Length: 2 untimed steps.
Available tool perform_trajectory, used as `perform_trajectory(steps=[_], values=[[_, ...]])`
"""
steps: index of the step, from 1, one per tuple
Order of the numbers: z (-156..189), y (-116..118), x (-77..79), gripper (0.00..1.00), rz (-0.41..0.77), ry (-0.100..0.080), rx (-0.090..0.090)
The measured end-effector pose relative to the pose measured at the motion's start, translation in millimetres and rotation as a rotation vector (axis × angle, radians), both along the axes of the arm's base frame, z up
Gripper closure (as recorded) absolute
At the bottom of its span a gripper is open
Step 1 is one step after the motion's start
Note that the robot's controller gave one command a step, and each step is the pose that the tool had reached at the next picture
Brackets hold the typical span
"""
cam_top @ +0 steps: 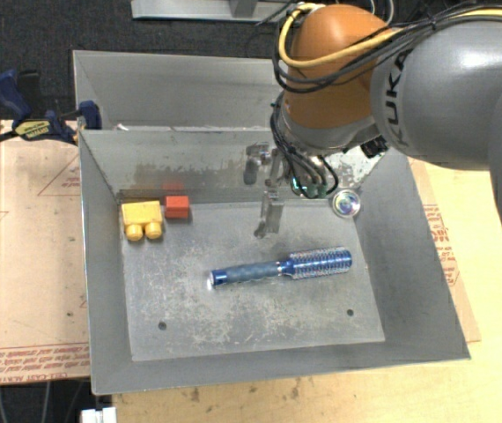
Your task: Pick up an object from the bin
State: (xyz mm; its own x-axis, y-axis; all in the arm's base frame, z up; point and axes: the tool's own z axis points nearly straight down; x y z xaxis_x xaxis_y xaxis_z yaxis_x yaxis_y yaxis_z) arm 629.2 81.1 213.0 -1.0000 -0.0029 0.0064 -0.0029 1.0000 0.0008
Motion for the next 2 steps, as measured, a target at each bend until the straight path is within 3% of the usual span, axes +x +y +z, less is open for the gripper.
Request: perform_trajectory(steps=[1,2], values=[[-121,-22,-29.1,0.00,0.290,-0.001,0.001],[-144,-19,-69.6,0.00,0.180,-0.004,0.002]])
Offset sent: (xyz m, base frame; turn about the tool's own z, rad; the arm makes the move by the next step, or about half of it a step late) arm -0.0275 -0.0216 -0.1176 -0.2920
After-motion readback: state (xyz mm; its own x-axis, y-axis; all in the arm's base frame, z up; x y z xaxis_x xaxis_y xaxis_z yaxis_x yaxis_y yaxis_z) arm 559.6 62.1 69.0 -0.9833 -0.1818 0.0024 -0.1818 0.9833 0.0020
